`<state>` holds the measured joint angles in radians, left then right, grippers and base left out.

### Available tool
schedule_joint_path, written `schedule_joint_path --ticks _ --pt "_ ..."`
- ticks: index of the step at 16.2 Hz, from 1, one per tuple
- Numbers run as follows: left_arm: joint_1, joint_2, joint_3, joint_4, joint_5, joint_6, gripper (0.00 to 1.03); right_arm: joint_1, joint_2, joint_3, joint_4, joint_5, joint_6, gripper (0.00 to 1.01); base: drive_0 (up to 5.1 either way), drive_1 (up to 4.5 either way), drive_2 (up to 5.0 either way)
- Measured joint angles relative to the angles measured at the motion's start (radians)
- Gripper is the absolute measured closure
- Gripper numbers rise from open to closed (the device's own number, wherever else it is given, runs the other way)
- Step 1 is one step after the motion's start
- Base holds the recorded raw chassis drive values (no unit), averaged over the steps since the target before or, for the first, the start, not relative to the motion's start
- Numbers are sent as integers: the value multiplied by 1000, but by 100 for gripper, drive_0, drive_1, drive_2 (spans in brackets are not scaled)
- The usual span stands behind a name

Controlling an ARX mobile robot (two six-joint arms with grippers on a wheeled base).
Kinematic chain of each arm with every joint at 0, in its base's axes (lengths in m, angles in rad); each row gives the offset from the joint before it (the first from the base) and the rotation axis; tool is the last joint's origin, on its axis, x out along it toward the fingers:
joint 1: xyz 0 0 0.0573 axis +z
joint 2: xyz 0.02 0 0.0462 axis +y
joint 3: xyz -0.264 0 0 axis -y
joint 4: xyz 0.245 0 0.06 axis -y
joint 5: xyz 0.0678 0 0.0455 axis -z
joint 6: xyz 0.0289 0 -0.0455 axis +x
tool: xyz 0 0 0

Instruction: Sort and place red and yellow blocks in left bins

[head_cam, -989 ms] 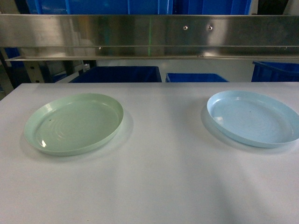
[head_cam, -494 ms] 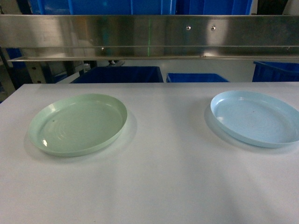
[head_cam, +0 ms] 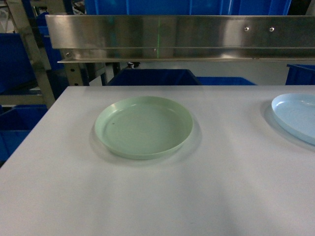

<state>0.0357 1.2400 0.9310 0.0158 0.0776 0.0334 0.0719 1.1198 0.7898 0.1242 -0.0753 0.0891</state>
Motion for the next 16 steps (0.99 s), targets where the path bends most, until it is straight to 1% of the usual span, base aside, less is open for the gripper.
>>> schedule_joint_path --ticks 14,16 --pt "1 -1 0 -2 -2 0 76 0 4 0 -1 -3 0 73 -491 131 340" --pt "1 -1 0 -1 -2 0 76 0 2 0 1 -3 0 73 -483 263 263"
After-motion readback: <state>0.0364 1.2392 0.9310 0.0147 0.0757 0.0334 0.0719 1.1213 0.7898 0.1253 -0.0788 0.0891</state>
